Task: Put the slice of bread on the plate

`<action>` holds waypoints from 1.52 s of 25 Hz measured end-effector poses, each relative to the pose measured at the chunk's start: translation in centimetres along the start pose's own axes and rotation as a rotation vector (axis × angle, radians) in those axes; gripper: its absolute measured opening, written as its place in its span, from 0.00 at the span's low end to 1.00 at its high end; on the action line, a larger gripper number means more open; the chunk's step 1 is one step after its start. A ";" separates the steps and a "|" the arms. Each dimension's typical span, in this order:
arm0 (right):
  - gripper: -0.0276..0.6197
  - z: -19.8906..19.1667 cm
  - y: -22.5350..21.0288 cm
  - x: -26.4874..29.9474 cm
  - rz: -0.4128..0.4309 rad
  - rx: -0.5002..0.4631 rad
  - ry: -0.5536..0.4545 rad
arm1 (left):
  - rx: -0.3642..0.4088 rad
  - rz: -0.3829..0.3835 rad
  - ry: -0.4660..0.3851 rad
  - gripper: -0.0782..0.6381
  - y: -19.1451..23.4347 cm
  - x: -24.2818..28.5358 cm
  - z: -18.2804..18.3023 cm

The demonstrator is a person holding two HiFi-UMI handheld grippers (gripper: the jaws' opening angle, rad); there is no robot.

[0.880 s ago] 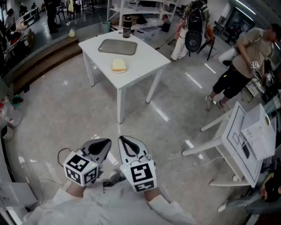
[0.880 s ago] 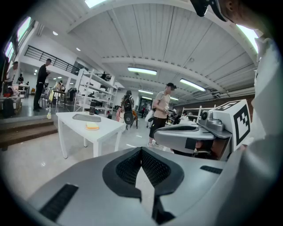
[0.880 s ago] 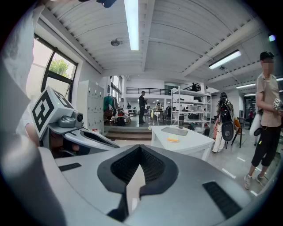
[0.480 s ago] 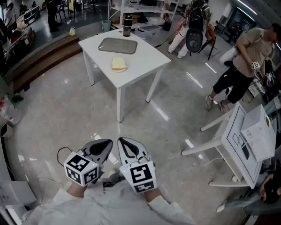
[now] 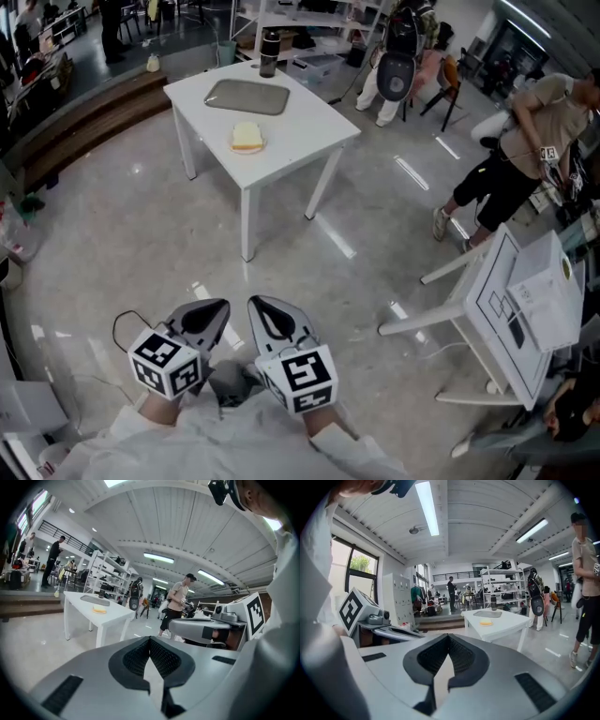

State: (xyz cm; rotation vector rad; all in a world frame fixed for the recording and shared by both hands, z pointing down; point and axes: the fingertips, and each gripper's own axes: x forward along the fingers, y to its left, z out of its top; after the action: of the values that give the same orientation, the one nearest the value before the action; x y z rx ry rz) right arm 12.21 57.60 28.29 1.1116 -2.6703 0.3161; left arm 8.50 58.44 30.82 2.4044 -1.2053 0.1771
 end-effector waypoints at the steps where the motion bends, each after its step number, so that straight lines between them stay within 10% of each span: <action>1: 0.06 -0.5 0.1 -0.1 0.005 0.007 0.008 | -0.009 0.005 0.005 0.12 0.0 0.1 -0.5; 9: 0.06 -2.8 -2.8 2.0 -0.017 0.040 0.048 | -0.030 0.008 0.012 0.12 2.8 2.4 -0.6; 38: 0.06 9.6 -15.2 29.1 -0.117 0.036 0.007 | 0.021 -0.140 0.053 0.12 25.7 17.9 14.7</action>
State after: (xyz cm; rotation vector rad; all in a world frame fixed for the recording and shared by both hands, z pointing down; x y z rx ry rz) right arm 1.97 24.98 29.36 1.2689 -2.5895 0.3471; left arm -1.93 25.49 31.61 2.4758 -1.0118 0.2094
